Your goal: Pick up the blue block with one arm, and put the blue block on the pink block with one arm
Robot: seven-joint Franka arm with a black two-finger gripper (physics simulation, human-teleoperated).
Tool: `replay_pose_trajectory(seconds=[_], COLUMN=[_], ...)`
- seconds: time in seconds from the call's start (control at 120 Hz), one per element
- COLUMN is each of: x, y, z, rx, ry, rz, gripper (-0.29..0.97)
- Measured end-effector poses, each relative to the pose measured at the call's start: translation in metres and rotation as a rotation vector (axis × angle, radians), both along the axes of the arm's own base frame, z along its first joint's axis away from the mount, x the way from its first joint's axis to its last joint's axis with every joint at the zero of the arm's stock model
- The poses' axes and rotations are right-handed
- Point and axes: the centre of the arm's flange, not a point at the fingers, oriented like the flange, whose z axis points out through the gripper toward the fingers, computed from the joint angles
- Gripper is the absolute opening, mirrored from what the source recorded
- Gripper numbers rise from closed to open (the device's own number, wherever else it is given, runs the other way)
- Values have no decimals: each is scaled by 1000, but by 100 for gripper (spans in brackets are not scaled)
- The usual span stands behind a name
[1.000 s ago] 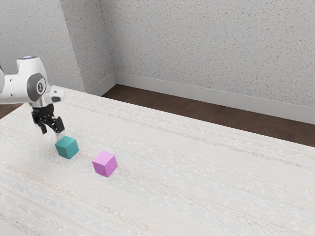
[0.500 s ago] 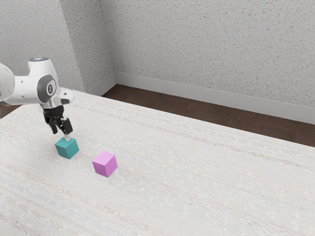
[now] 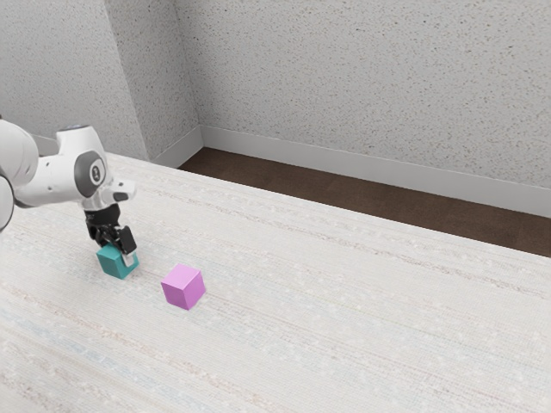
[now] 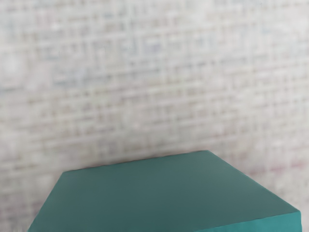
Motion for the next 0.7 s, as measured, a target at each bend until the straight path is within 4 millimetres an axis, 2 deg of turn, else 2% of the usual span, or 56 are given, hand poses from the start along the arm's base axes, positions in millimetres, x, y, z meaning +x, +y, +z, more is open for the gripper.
replay_pose_trajectory(seconds=[0.058, 0.175, 0.25, 0.325, 0.442, 0.517, 0.642, 0.7], x=[0, 3, 4, 3, -3, 2, 19, 19], y=[-1, -8, -9, -10, -24, -48, -106, -122], z=[-1, -1, 1, 16, 56, 74, 85, 90], rx=[-4, -12, -9, -3, 0, -2, -9, -12], ry=[-1, -6, -9, -28, -74, -100, -114, -118], rz=[-1, -13, -18, -21, -35, -60, -113, -110], gripper=[66, 46, 43, 41, 40, 40, 40, 40])
